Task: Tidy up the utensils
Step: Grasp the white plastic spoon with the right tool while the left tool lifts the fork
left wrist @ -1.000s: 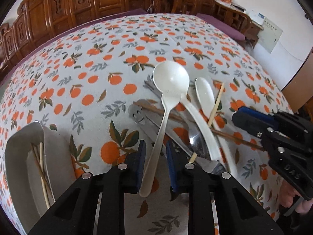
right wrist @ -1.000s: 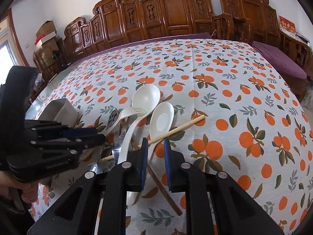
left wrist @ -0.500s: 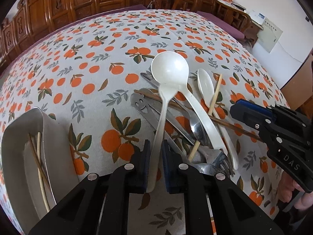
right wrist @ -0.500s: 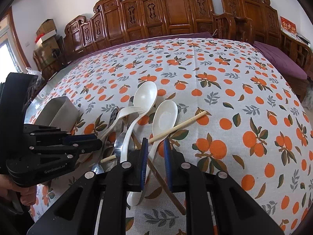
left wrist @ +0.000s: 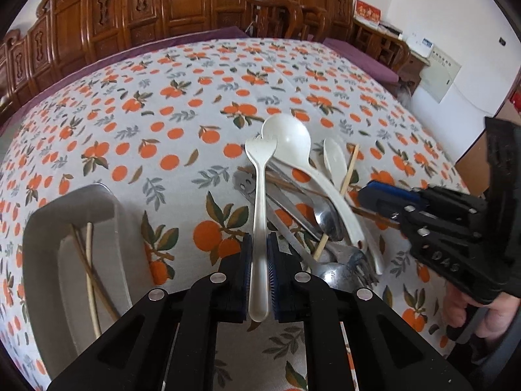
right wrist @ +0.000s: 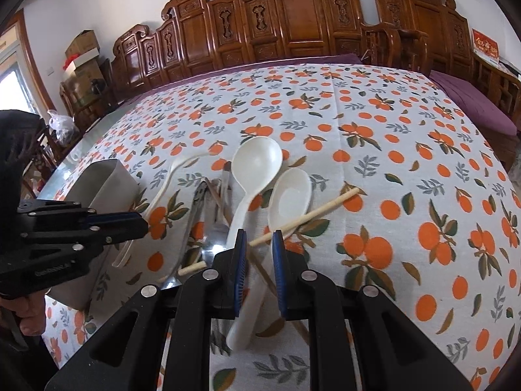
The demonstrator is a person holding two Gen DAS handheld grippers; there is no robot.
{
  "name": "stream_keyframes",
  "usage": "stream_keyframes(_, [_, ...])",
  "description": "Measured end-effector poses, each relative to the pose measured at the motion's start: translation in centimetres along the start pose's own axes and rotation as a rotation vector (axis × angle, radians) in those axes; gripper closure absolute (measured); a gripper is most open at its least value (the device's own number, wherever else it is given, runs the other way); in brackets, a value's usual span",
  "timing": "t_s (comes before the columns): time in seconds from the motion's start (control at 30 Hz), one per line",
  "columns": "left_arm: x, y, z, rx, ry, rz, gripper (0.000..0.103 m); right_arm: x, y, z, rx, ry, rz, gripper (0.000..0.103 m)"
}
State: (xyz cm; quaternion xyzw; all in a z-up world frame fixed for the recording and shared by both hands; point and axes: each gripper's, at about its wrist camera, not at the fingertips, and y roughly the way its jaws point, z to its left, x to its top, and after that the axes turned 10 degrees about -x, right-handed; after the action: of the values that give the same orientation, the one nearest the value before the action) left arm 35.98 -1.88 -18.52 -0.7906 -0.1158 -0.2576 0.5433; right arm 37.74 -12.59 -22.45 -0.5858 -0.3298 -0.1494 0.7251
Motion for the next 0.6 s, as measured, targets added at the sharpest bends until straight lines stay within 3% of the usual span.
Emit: stream_keyframes(0.6, [-0.3,-3.1,-0.8,-0.026,0.023,-0.064,0.095,0.4,2.0,1.8,0.002,-0.001,0.030,0.081])
